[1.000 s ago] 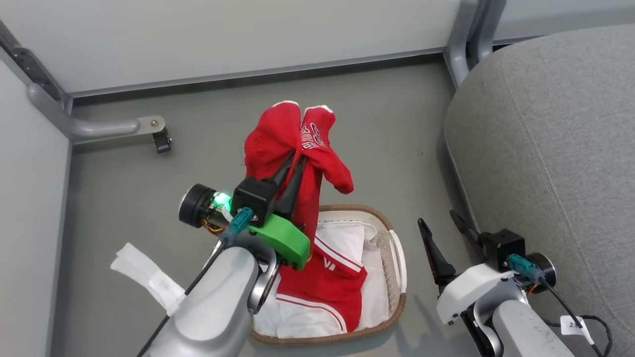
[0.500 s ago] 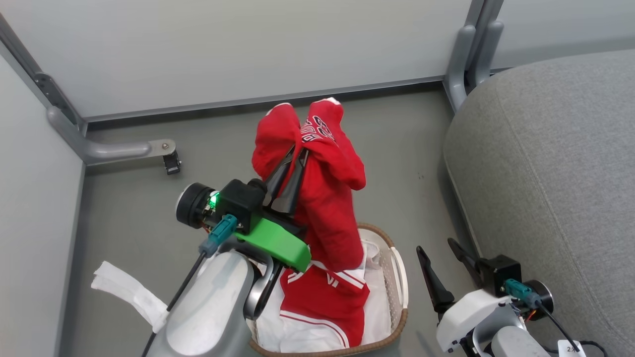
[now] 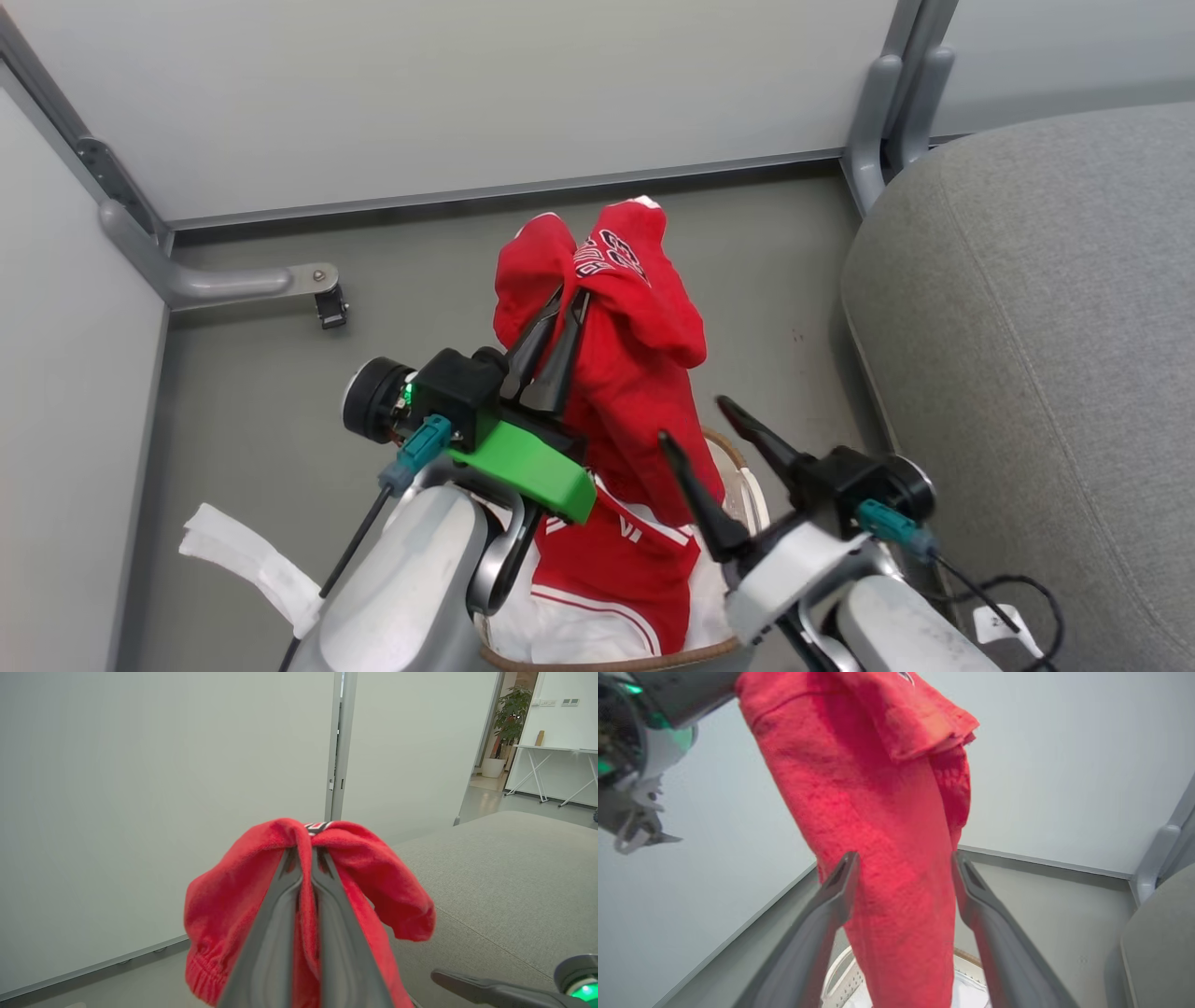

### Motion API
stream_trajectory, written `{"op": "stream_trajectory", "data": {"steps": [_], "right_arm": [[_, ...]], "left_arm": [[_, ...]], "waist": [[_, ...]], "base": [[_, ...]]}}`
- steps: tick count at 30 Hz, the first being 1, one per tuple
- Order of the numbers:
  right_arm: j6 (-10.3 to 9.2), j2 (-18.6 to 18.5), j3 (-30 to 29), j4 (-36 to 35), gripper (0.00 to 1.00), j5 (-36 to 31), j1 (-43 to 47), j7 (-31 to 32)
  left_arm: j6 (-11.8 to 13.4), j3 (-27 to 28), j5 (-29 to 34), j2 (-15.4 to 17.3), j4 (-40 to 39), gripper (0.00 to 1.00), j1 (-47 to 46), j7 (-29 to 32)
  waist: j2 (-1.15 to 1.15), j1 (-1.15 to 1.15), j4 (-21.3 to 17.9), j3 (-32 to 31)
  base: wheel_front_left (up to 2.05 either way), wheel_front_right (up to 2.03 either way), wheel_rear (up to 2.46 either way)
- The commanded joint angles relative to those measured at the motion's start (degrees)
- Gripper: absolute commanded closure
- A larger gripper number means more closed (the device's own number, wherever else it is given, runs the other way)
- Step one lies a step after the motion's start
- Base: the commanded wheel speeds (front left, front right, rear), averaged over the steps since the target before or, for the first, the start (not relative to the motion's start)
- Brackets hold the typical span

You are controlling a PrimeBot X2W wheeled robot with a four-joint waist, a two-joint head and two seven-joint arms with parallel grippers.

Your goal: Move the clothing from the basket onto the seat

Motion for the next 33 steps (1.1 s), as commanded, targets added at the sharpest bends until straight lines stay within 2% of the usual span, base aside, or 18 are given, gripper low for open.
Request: {"op": "stream_trajectory", "data": {"steps": [1, 7, 13, 21, 22, 23, 24, 31, 32, 33], "right_arm": [[-0.03, -0.1, 1.6, -0.8, 0.0, 0.3, -1.3, -0.1], [-0.04, 0.2, 6.3, -0.2, 0.0, -1.2, -5.2, -0.1], [-0.04, 0.7, 6.5, 2.9, 0.0, -3.7, -8.0, -0.1], [-0.04, 0.7, 8.0, 5.6, 0.0, -2.5, -10.8, -0.1], [-0.04, 0.7, 8.1, 5.9, 0.27, -2.3, -11.0, -0.1], [-0.04, 0.7, 8.2, 6.2, 0.61, -1.8, -11.1, -0.1], [-0.04, 0.7, 8.4, 6.5, 1.0, -1.4, -11.2, -0.1], [-0.04, 0.7, 6.8, 5.8, 1.0, 0.3, -9.5, -0.1], [-0.04, 0.7, 6.4, 5.6, 1.0, 0.4, -9.3, -0.1], [-0.04, 0.7, 6.0, 5.5, 1.0, 0.3, -9.1, -0.1]], "left_arm": [[0.4, -0.3, -0.2, 0.1, -0.3, 1.0, 0.3, 0.0], [1.2, -1.8, -1.6, 0.1, -0.5, 1.0, 0.0, -0.1], [1.7, -4.1, -2.8, 0.1, -0.2, 1.0, -0.7, 0.0], [2.4, -7.0, -5.1, 0.1, -0.7, 1.0, -1.1, 0.0], [2.5, -7.3, -5.4, 0.1, -0.7, 1.0, -1.2, -0.1], [2.5, -7.5, -5.7, 0.1, -0.6, 1.0, -1.2, -0.1], [2.6, -7.7, -5.9, 0.1, -0.5, 1.0, -1.1, -0.1], [3.1, -7.3, -6.3, 0.1, -0.5, 1.0, 0.6, -0.1], [3.1, -7.1, -6.0, 0.1, -0.8, 0.89, 0.8, -0.1], [3.0, -6.8, -6.5, 0.1, -1.0, 0.57, 1.2, -0.1]], "waist": [[0.0, 0.01, 0.2, 0.1], [0.0, 0.01, 1.2, 0.3], [0.0, 0.01, 2.7, 0.7], [0.0, 0.01, 4.1, 1.2], [0.0, 0.01, 4.3, 1.3], [0.0, 0.01, 4.4, 1.4], [0.0, 0.01, 4.4, 1.4], [0.0, 0.01, 3.6, 1.6], [0.0, 0.01, 3.2, 1.6], [0.0, 0.01, 2.9, 1.7]], "base": [[0.0, 0.0, 0.0], [0.0, 0.0, 0.0], [0.0, 0.0, 0.0], [0.0, 0.0, 0.0], [0.0, 0.0, 0.0], [0.0, 0.0, 0.0], [0.0, 0.0, 0.0], [0.0, 0.0, 0.0], [0.0, 0.0, 0.0], [0.0, 0.0, 0.0]]}}
